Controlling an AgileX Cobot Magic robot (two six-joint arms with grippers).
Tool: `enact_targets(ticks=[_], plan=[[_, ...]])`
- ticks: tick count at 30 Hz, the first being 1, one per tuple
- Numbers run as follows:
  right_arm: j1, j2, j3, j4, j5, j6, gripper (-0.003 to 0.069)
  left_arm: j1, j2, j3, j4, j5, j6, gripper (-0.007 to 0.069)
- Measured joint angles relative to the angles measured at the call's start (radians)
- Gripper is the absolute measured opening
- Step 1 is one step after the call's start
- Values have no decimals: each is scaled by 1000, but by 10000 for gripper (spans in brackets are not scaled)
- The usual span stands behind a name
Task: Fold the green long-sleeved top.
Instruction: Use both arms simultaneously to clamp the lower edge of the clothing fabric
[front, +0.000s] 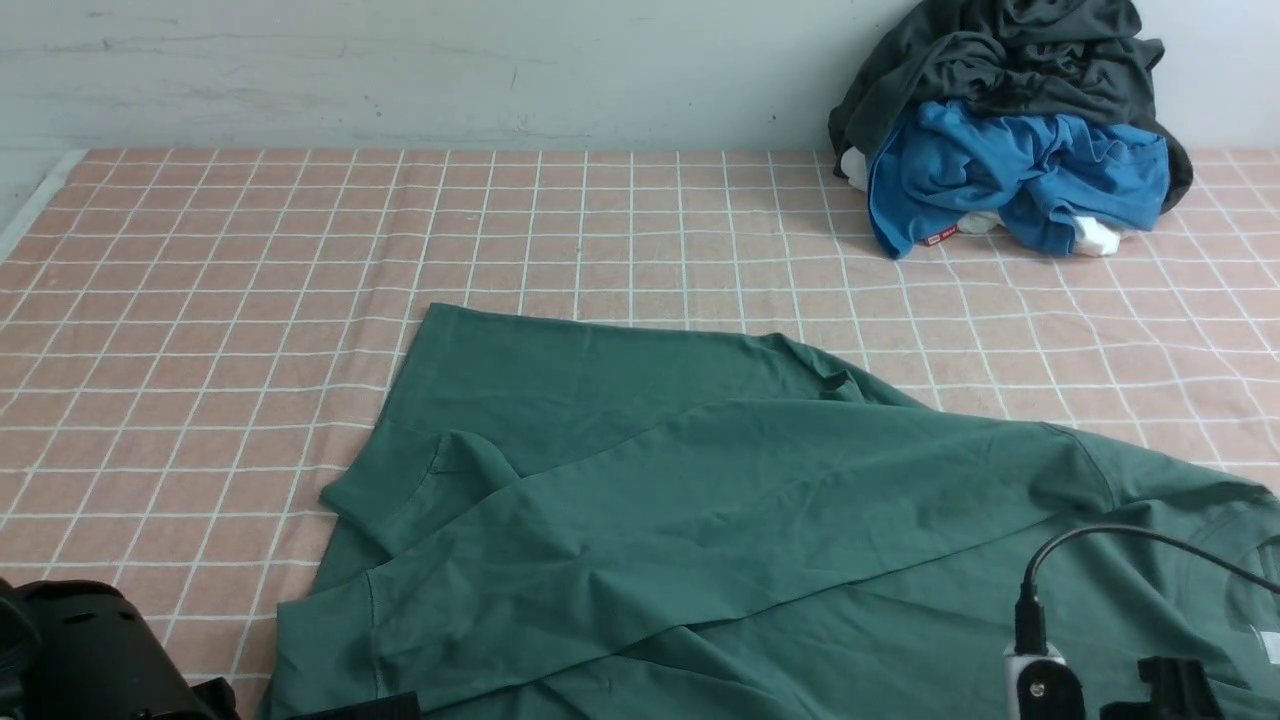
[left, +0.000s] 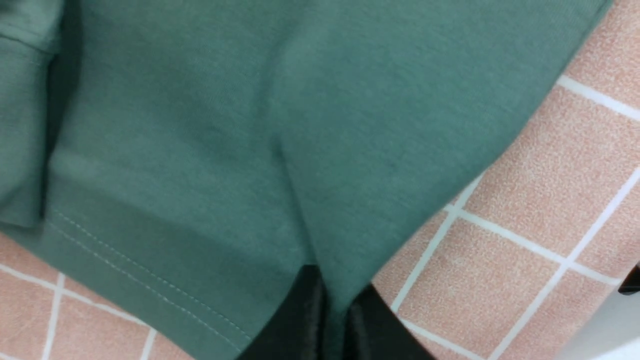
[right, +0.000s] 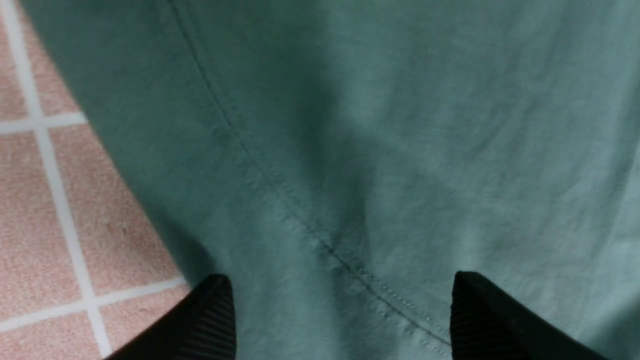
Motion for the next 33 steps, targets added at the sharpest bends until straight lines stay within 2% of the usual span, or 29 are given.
enact_targets(ticks=[8, 18, 24, 26, 33], plan=[[0, 93, -10, -10, 8, 24, 531, 0, 0, 0, -13, -1, -1, 6], [1, 65, -6, 21, 23, 15, 531, 0, 0, 0, -14, -1, -1, 6], [1, 60, -3, 117, 42, -48, 521, 0, 0, 0, -17, -1, -1, 6], [1, 57, -3, 153, 42, -127, 504, 0, 0, 0, -18, -1, -1, 6], [1, 56, -3, 166, 24, -173, 472, 0, 0, 0, -19, -1, -1, 6]])
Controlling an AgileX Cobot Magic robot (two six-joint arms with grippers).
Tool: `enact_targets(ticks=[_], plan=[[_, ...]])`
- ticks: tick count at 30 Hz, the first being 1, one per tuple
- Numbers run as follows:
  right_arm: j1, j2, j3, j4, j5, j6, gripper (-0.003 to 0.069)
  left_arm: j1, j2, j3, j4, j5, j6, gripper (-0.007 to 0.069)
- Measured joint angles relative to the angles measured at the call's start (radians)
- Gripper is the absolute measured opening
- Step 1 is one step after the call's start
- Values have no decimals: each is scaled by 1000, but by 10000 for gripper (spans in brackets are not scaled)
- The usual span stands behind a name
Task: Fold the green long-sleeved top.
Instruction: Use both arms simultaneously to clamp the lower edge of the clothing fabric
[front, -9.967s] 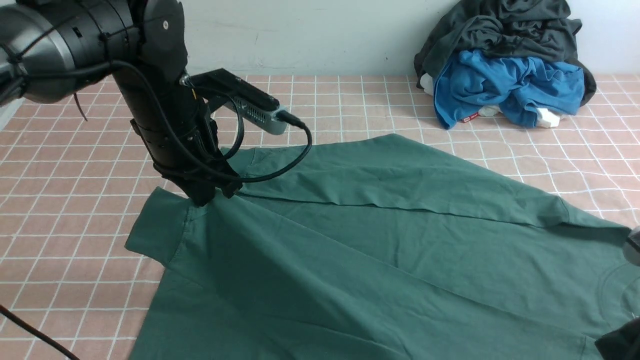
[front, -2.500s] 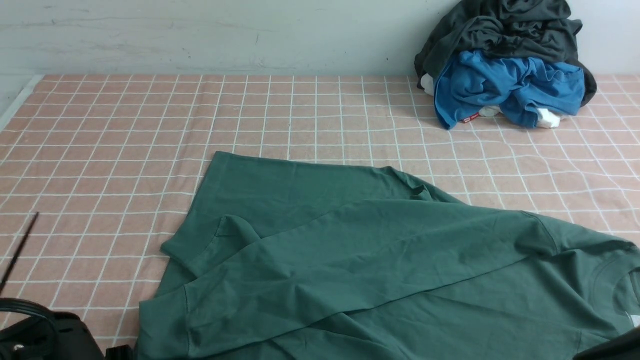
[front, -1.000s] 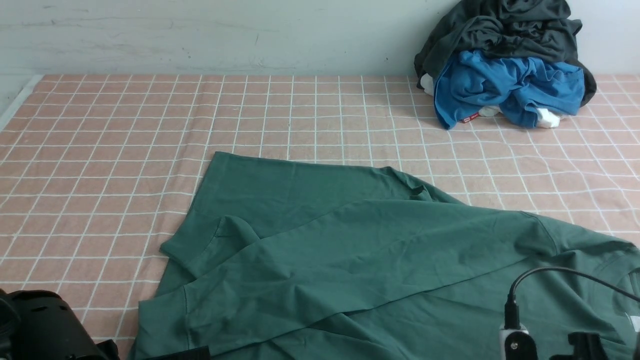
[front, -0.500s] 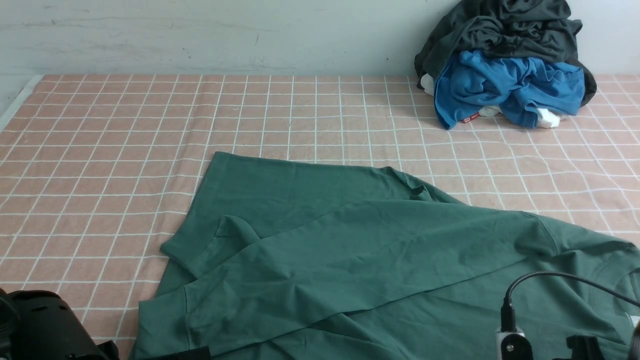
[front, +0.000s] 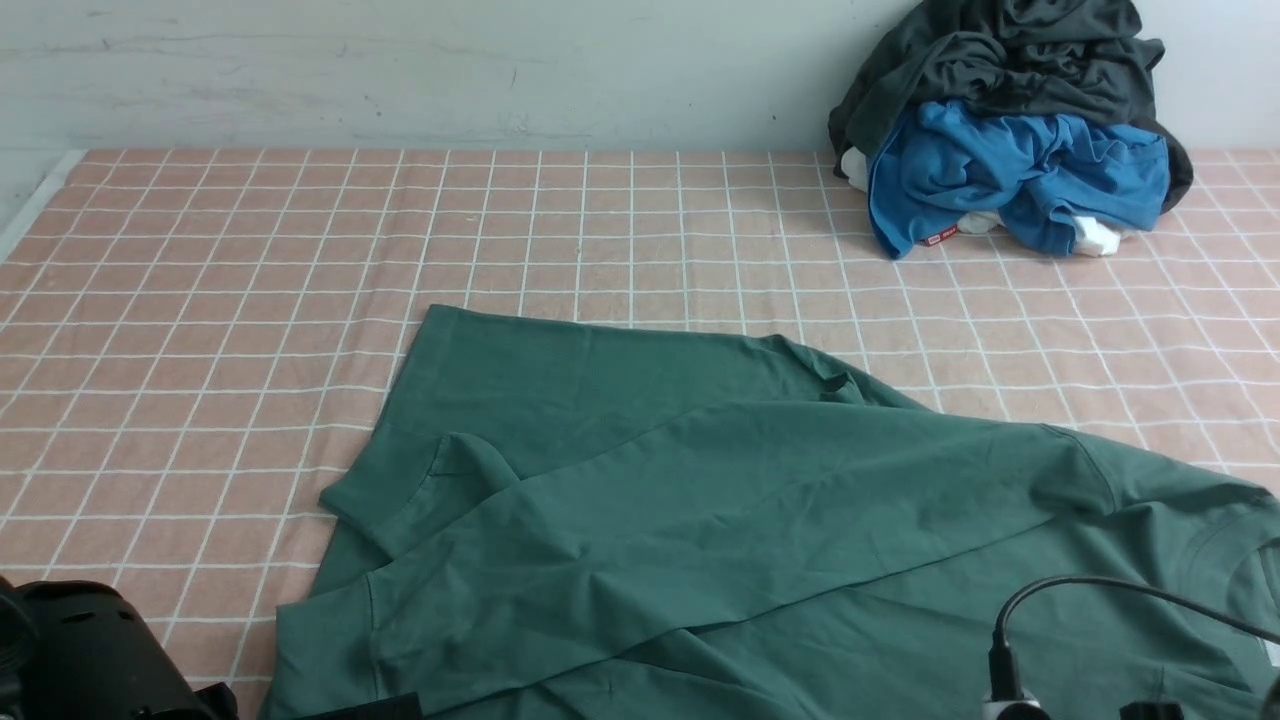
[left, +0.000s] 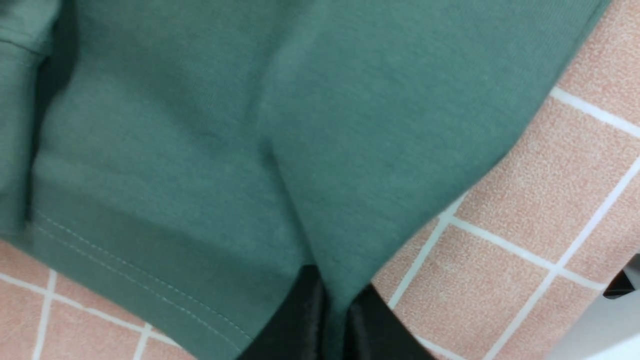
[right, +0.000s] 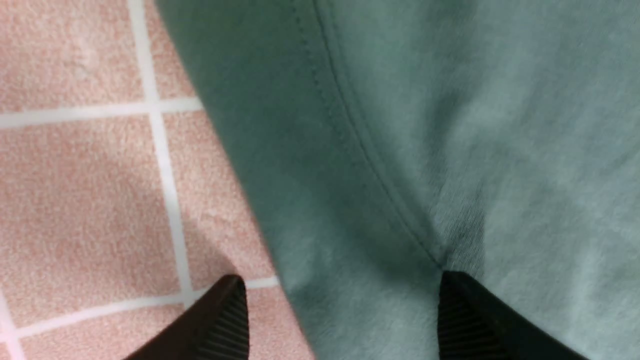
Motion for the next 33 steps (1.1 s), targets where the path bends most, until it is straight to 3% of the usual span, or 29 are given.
enact_targets(ticks=[10, 18, 27, 33], plan=[[0, 0, 2, -116, -22, 112, 463, 0, 0, 0, -1, 0, 0, 6], [0, 2, 2, -126, -70, 151, 440, 0, 0, 0, -1, -2, 0, 6], [0, 28, 2, -126, -85, 173, 265, 0, 0, 0, -2, -5, -2, 6], [0, 21, 2, -114, -78, 174, 50, 0, 0, 0, -2, -5, -4, 6]])
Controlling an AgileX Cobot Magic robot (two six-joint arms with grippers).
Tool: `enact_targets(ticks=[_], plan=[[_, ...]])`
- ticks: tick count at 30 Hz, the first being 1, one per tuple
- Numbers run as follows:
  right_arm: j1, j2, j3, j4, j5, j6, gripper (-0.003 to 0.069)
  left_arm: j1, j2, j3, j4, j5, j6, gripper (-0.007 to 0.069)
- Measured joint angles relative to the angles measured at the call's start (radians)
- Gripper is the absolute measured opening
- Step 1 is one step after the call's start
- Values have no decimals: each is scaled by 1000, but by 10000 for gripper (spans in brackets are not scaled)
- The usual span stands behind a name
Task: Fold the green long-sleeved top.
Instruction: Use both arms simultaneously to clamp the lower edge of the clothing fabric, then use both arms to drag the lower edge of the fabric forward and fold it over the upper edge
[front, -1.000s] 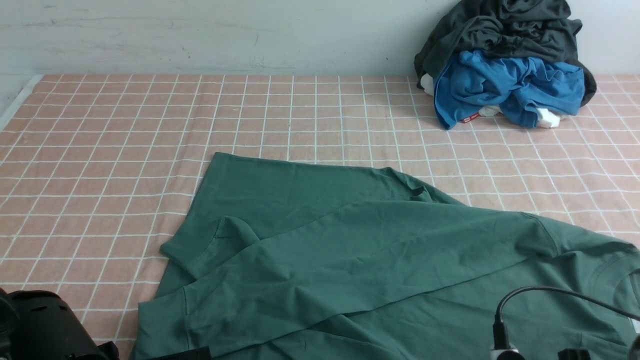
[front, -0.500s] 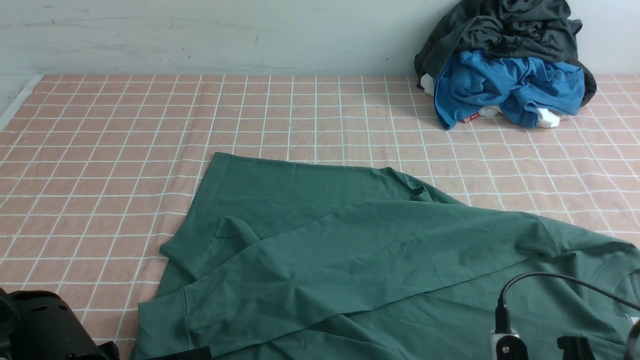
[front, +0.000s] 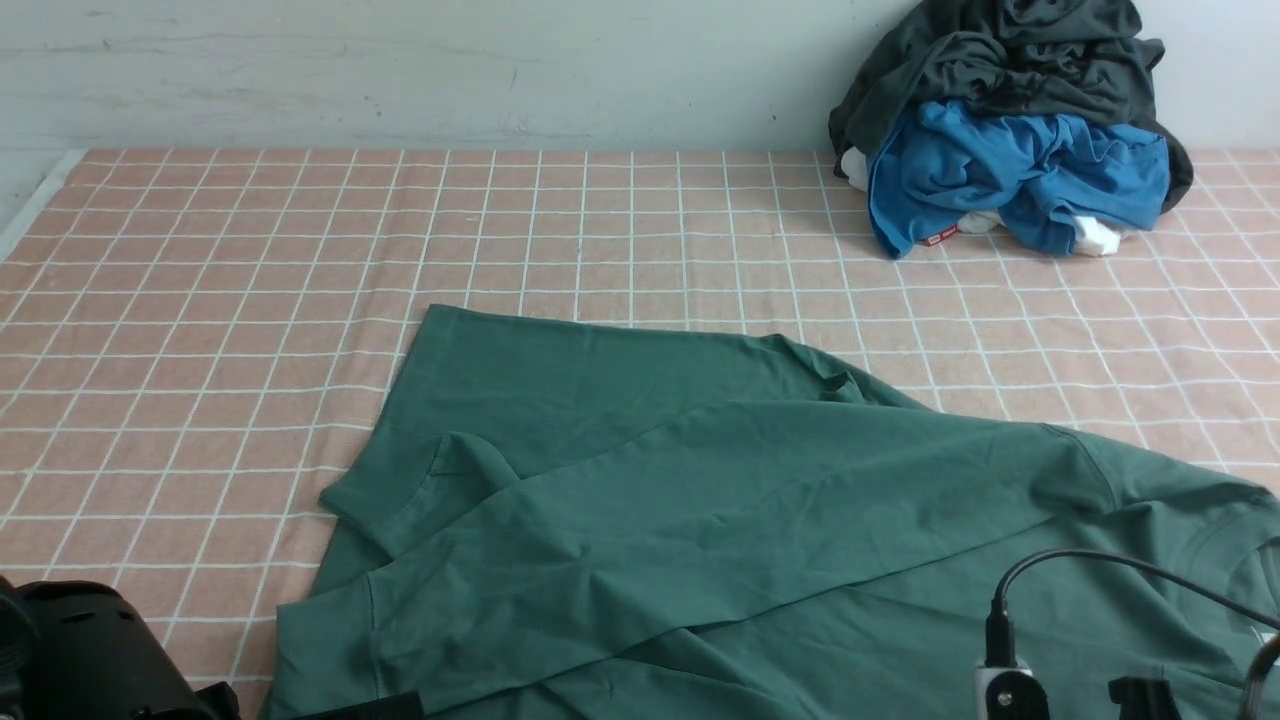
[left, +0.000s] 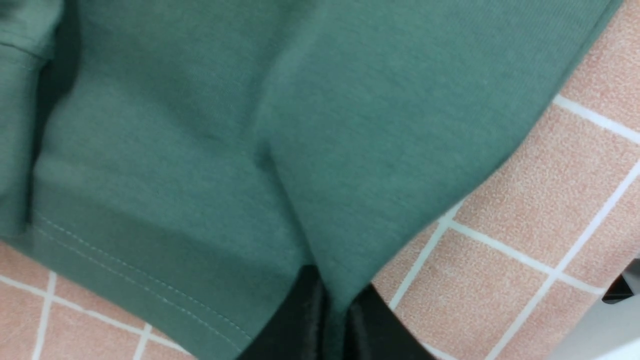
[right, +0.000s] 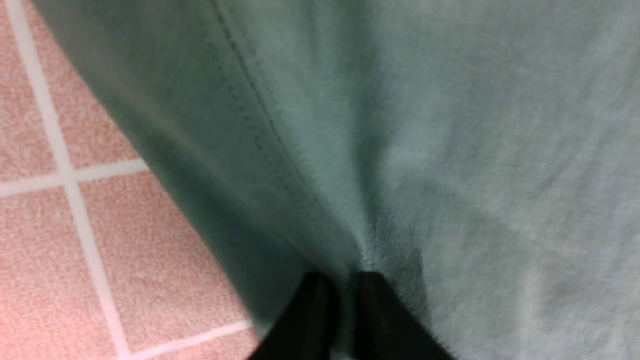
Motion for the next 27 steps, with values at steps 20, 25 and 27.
enact_targets(ticks=[20, 25, 27], plan=[[-319, -16, -394, 199, 228, -199, -5, 278, 67, -385, -5, 50, 84, 11], [-403, 80, -535, 293, 277, -263, -5, 360, 183, -531, -6, 67, 110, 17], [-424, 148, -610, 312, 310, -274, -5, 385, 252, -605, -6, 76, 121, 17]])
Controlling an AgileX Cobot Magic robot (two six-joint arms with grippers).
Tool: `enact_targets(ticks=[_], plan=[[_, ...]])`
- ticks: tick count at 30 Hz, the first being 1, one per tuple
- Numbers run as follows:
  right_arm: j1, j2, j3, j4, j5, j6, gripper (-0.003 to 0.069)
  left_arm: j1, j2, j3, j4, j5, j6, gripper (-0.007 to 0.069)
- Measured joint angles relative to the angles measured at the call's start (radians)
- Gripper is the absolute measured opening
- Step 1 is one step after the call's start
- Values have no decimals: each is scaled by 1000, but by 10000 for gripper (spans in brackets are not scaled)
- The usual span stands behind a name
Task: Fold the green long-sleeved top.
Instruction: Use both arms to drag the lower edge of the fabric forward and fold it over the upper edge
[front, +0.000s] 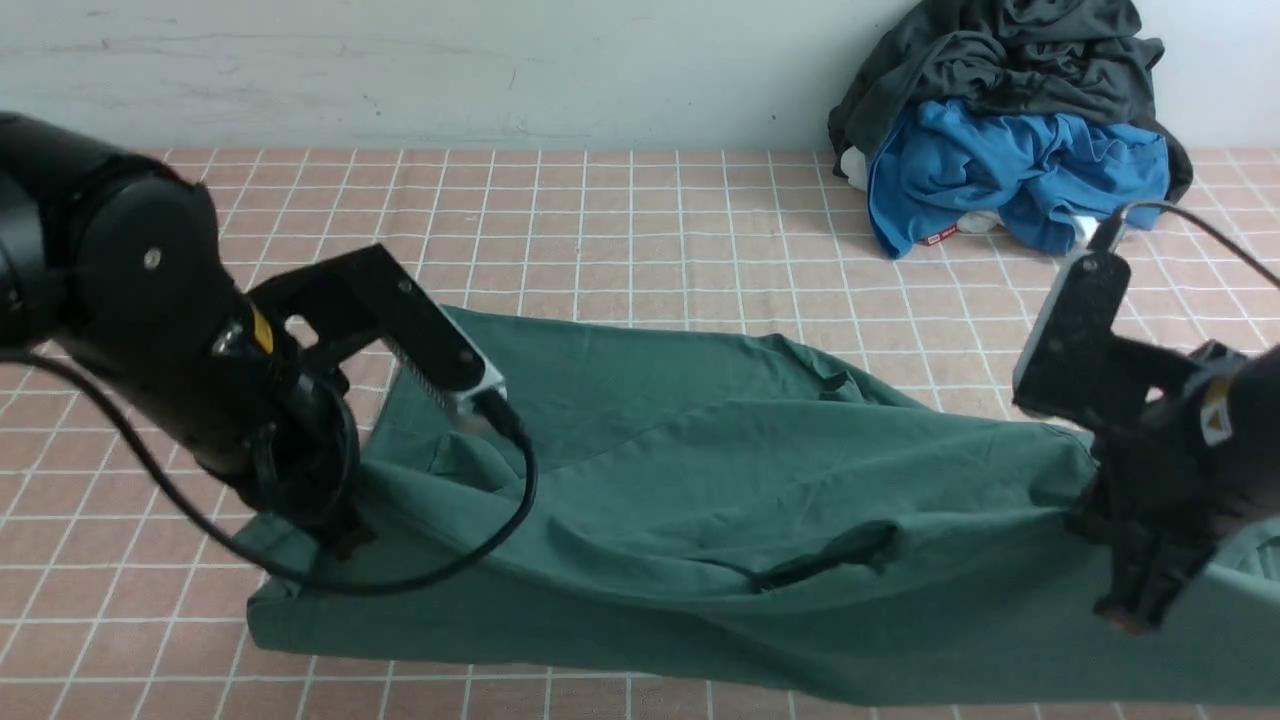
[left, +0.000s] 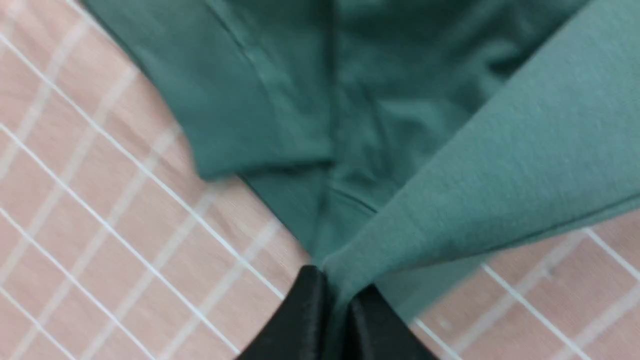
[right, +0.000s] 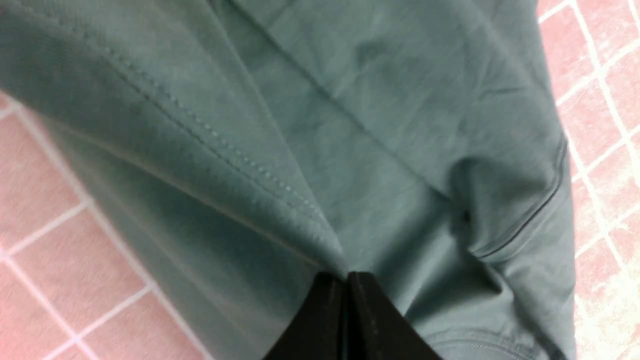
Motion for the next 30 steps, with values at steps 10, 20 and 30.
enact_targets(ticks=[10, 20, 30], plan=[[-25, 235, -294, 4, 92, 17, -5, 66, 219, -279, -6, 38, 48, 17], [-25, 354, -424, -45, 61, 40, -5, 153, 351, -402, -82, 35, 118, 17], [-28, 501, -528, -166, 36, 193, -5, 172, 505, -556, -118, 15, 146, 17]])
